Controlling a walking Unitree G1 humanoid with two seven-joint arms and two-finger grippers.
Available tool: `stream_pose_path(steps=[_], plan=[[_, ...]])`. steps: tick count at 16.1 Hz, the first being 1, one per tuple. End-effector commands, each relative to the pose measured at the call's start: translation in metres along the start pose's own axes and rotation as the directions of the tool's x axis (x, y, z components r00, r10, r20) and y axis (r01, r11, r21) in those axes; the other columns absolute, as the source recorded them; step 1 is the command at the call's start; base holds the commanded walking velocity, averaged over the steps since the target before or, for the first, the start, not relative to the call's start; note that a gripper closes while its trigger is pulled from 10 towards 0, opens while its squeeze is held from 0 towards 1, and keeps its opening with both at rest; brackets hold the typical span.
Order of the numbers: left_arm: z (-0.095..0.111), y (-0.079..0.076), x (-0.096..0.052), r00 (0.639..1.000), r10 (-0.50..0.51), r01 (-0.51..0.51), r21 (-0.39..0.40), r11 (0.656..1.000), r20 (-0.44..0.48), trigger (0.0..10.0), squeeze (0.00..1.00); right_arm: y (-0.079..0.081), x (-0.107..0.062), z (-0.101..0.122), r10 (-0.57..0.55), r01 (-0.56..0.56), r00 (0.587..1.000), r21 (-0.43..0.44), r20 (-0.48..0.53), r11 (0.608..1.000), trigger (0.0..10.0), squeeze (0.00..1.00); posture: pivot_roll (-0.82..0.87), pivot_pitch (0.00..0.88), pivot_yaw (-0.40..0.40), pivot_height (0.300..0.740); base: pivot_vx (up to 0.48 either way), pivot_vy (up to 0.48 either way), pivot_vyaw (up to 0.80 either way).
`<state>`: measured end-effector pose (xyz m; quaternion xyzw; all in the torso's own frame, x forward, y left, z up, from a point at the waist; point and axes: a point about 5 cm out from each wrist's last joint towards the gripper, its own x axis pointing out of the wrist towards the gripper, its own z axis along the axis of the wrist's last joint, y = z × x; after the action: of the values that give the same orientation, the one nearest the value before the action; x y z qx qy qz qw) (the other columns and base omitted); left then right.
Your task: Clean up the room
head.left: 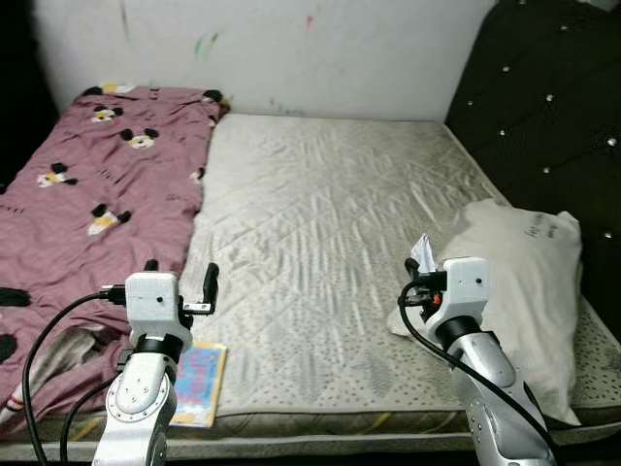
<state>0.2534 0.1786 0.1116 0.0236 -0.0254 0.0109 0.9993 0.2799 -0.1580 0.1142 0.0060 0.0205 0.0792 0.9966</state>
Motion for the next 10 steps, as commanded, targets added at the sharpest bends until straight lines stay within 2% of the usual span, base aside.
stream_pose_path(steps=[1, 10], plan=[[0.0003, -0.0010, 0.0018, 1.000, -0.002, 0.002, -0.004, 1.000, -0.006, 10.0, 0.00, -0.0069, 0.0003, 0.0002, -0.024, 0.024, 1.000, -0.006, -0.001, 1.000, 10.0, 0.00, -0.04, 0.004, -0.012, 0.740, 0.000, 0.371, 0.00], [0.0009, -0.0022, 0.0043, 1.000, 0.001, -0.001, -0.014, 1.000, -0.004, 10.0, 0.00, -0.0064, 0.0023, -0.0003, -0.020, 0.020, 1.000, -0.017, -0.003, 1.000, 10.0, 0.00, -0.04, 0.006, -0.016, 0.740, 0.000, 0.382, 0.00]])
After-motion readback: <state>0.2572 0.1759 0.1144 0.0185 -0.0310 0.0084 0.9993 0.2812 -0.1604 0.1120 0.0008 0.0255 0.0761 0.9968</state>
